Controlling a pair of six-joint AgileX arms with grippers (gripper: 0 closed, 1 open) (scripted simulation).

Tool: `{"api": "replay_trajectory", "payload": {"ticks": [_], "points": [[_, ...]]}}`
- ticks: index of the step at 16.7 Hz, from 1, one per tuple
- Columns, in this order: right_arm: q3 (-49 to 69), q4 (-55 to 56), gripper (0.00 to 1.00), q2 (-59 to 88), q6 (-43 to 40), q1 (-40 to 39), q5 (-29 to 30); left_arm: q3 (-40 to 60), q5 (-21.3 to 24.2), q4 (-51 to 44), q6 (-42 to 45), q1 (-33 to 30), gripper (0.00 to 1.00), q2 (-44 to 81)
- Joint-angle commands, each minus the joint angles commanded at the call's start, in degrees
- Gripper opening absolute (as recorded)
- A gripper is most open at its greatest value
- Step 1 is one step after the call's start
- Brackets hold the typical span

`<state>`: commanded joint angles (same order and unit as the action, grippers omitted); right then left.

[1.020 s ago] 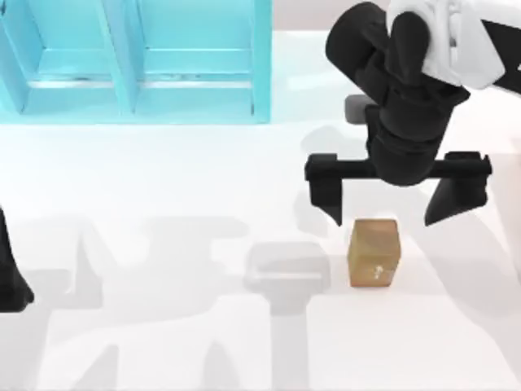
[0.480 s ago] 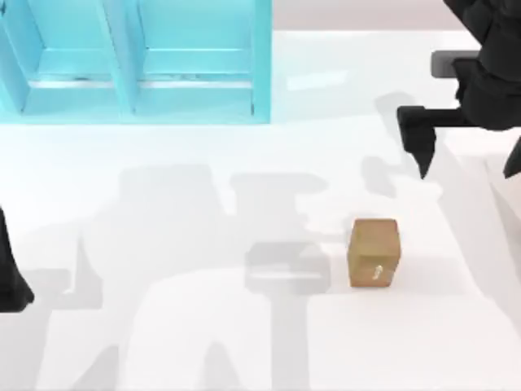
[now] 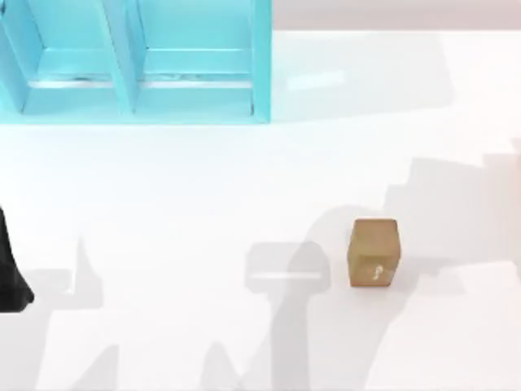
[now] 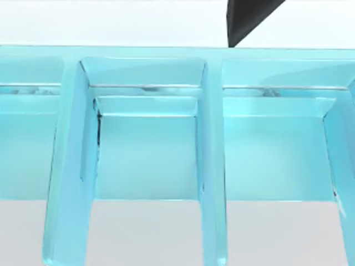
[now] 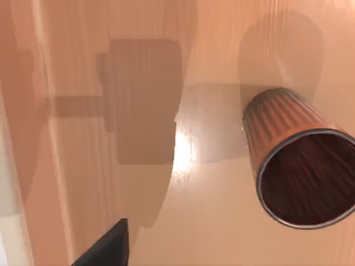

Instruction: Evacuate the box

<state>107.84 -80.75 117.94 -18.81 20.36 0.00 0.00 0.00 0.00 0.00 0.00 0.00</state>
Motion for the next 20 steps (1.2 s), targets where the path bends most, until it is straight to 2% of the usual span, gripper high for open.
{"api": "replay_trajectory", "payload": {"ticks": [4,10,16,20], "points": [[1.6,-1.1,1.0,-0.2,-6.9,6.9,0.0,0.0,0.0,0.0,0.0,0.0,1.0,0.0],[0.6,-0.2,1.0,-0.4,-6.4,6.4,0.0,0.0,0.0,0.0,0.0,0.0,1.0,0.0],[-10.5,9.3,1.0,-2.0,-1.3,1.4,0.0,0.0,0.0,0.0,0.0,0.0,1.0,0.0],[-15.7,16.7,1.0,0.3,-4.5,4.5,0.0,0.0,0.0,0.0,0.0,0.0,1.0,0.0]]}}
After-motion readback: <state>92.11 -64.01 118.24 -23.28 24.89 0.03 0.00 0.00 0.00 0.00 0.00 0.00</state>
